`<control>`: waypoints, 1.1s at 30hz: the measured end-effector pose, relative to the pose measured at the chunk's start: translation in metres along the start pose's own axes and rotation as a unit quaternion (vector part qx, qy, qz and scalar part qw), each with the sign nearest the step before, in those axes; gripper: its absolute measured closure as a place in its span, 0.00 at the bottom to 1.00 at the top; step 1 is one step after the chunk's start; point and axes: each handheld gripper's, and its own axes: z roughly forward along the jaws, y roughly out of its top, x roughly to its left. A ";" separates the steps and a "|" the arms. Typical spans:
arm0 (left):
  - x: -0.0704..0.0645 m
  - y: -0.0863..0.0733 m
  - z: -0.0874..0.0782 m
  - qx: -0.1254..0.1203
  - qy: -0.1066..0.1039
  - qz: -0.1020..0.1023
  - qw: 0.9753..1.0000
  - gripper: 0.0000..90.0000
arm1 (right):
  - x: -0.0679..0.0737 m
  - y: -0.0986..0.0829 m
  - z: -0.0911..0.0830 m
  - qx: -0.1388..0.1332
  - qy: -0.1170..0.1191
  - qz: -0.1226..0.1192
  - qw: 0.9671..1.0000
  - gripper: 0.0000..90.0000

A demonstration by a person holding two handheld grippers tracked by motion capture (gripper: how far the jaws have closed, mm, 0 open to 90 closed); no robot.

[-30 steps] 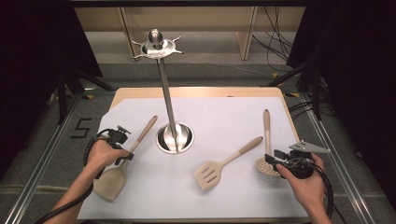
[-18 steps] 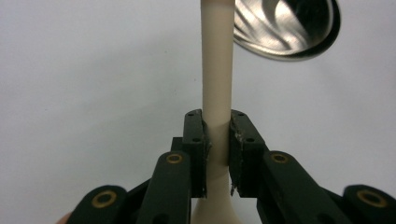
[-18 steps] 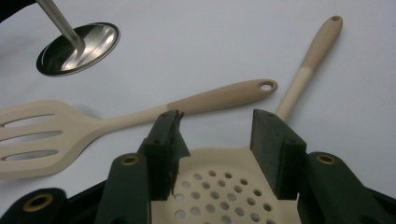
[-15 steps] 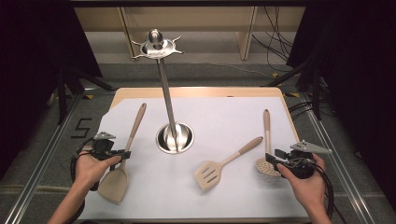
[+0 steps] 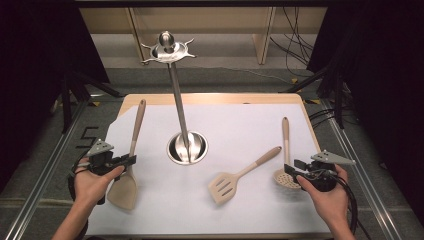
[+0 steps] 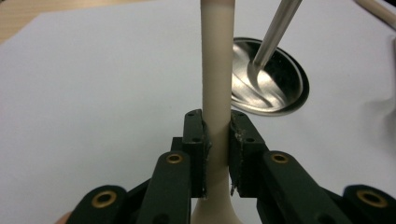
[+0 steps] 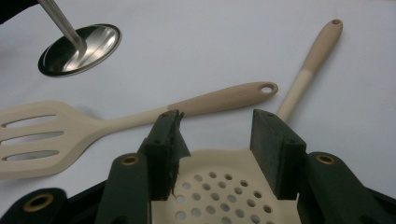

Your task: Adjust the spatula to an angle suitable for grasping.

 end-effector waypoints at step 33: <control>-0.020 0.033 -0.029 -0.112 -0.061 0.039 0.991 0.86 | 0.000 0.000 0.000 -0.008 0.001 -0.005 1.000 0.59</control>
